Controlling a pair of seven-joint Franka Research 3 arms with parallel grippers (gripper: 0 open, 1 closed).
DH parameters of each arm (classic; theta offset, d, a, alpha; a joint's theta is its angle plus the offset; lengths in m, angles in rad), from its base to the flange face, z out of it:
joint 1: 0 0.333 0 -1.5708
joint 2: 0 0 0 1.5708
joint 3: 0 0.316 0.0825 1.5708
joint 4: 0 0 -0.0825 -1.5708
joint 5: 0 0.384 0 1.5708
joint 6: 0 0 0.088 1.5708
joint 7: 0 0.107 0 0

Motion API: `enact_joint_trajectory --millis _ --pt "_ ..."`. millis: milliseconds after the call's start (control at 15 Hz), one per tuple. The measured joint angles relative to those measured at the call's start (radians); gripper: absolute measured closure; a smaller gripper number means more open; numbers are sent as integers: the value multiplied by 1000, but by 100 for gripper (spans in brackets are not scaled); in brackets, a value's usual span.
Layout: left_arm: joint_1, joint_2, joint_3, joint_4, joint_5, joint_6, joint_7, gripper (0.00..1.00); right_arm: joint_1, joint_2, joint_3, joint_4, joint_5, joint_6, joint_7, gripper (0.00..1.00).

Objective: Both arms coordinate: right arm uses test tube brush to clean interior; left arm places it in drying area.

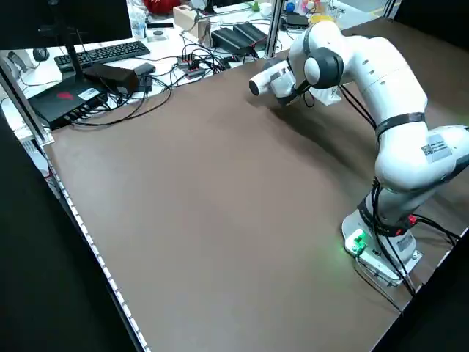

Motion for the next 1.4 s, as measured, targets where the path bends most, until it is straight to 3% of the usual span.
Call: enact_joint_trajectory --millis 1400 --pt "0 31 1 2 0 0 54 74 0 0 0 0 0 0 0 0"
